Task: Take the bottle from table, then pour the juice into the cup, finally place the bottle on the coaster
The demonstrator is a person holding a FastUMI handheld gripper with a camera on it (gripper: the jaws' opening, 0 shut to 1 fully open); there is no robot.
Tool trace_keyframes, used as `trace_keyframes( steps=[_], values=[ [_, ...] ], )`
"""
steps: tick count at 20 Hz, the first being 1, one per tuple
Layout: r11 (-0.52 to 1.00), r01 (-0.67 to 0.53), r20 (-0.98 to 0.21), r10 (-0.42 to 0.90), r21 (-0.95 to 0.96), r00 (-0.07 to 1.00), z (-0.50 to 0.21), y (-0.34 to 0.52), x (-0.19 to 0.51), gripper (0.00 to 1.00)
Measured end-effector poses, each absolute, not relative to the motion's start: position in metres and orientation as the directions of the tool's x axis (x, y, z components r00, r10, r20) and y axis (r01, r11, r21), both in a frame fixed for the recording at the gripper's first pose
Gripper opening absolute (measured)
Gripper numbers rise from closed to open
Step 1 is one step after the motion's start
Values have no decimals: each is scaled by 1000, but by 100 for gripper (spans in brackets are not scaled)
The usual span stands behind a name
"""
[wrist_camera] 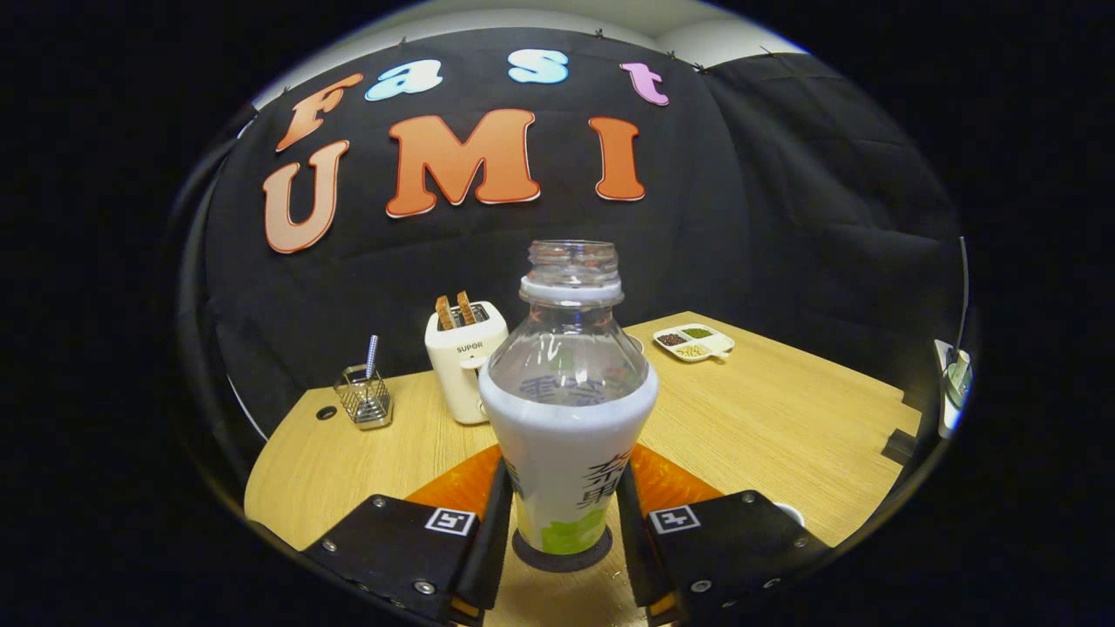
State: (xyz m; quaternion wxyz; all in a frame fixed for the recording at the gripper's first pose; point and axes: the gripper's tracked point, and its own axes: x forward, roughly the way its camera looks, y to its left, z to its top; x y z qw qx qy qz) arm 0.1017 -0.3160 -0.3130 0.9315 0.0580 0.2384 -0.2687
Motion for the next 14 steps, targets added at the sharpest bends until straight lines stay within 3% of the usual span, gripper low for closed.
trace_keyframes(
  steps=[14],
  values=[
    [868,489,-534,-455,-86,713,-369,-301,114,64]
  ],
)
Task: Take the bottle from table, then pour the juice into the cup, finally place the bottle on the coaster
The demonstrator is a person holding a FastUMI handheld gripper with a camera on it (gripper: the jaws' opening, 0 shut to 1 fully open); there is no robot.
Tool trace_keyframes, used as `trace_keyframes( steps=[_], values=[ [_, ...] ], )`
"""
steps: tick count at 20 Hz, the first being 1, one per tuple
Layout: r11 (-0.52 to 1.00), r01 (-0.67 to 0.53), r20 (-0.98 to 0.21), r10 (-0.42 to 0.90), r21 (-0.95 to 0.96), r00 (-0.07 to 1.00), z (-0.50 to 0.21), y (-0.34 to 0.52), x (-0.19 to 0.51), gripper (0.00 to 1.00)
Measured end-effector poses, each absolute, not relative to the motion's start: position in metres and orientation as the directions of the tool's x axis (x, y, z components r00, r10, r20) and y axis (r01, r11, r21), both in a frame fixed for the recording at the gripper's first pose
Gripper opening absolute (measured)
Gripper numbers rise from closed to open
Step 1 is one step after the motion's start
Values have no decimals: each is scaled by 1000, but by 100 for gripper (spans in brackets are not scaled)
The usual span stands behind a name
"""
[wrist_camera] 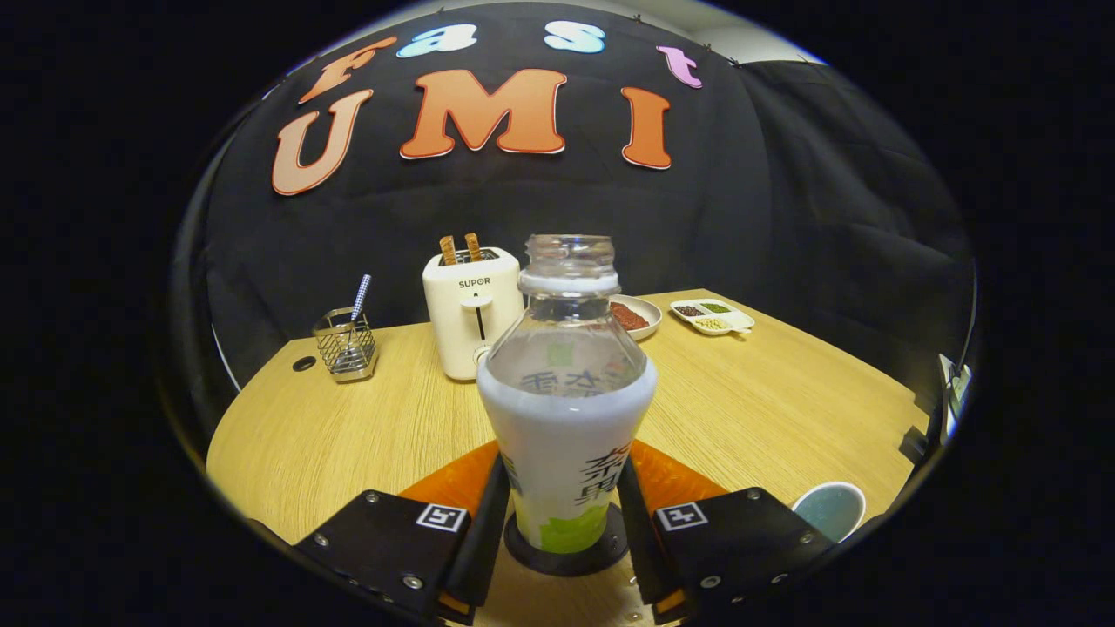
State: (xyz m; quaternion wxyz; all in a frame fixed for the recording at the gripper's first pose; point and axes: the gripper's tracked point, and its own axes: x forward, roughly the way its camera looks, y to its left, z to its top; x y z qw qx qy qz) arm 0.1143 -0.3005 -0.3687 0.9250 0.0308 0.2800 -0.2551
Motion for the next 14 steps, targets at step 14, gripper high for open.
trace_keyframes(
  steps=[14],
  values=[
    [871,491,-489,-435,-17,756,-320,-284,97,97]
  ],
)
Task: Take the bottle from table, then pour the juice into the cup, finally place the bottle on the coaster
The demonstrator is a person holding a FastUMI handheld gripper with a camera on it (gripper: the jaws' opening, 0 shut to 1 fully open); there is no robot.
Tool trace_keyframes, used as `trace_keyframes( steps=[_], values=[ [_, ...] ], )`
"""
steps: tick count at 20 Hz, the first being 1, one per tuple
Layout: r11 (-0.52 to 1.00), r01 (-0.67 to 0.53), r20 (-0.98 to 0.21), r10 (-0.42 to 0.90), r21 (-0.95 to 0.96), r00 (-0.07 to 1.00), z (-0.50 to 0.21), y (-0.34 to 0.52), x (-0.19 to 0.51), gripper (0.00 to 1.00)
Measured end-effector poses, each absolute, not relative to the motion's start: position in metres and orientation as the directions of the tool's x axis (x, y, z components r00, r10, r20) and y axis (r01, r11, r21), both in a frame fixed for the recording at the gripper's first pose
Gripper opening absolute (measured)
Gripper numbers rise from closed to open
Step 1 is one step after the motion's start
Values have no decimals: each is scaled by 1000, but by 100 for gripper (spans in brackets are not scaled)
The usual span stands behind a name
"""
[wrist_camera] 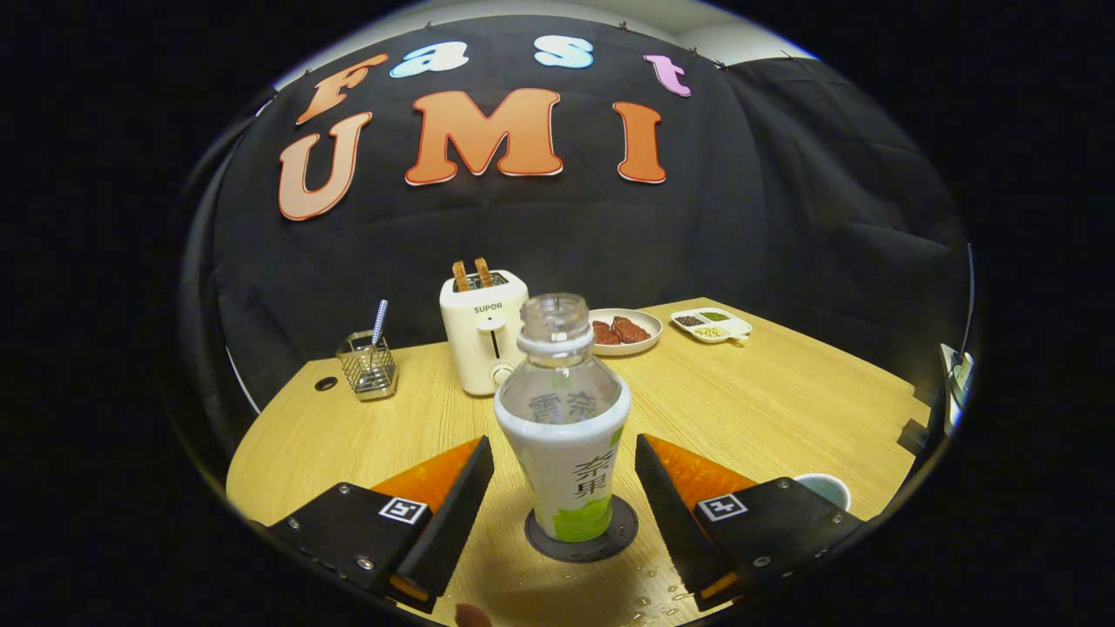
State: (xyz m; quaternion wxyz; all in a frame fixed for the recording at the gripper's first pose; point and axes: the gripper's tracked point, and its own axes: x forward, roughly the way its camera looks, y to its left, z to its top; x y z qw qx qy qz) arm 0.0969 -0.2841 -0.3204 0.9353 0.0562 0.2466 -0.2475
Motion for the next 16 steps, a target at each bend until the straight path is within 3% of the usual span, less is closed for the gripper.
trace_keyframes(
  steps=[8,16],
  values=[
    [920,390,-393,-367,-22,843,-184,-212,93,97],
    [982,181,-285,-159,51,945,-91,-77,49,96]
  ],
)
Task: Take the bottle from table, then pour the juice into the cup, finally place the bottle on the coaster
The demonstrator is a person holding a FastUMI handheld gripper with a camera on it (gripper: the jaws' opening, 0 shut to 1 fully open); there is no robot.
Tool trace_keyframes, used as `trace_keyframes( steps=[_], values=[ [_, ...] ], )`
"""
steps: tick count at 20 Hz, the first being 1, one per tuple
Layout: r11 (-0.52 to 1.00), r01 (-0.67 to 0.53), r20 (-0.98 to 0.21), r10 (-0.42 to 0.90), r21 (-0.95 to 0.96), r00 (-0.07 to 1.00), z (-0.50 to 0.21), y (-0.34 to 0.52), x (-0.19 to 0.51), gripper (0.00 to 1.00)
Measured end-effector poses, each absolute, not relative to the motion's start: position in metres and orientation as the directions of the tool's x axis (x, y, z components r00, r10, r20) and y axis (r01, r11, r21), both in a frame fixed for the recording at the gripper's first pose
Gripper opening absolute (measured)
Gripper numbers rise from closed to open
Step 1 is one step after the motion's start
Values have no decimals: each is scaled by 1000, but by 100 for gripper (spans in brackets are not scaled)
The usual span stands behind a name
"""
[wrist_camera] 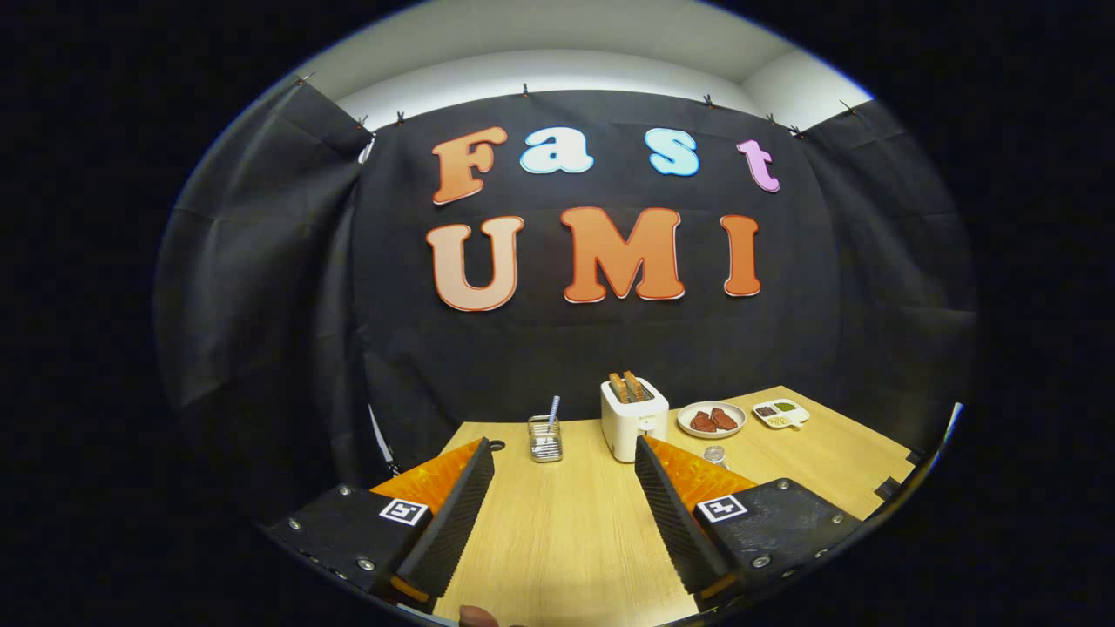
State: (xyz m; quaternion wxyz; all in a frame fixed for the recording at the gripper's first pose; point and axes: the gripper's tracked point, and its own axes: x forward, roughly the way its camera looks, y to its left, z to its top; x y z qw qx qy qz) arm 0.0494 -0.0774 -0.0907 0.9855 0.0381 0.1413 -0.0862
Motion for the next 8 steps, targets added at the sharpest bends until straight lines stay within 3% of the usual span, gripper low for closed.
trace_keyframes(
  steps=[8],
  values=[
    [989,53,-157,-31,137,987,-65,-15,23,96]
  ],
)
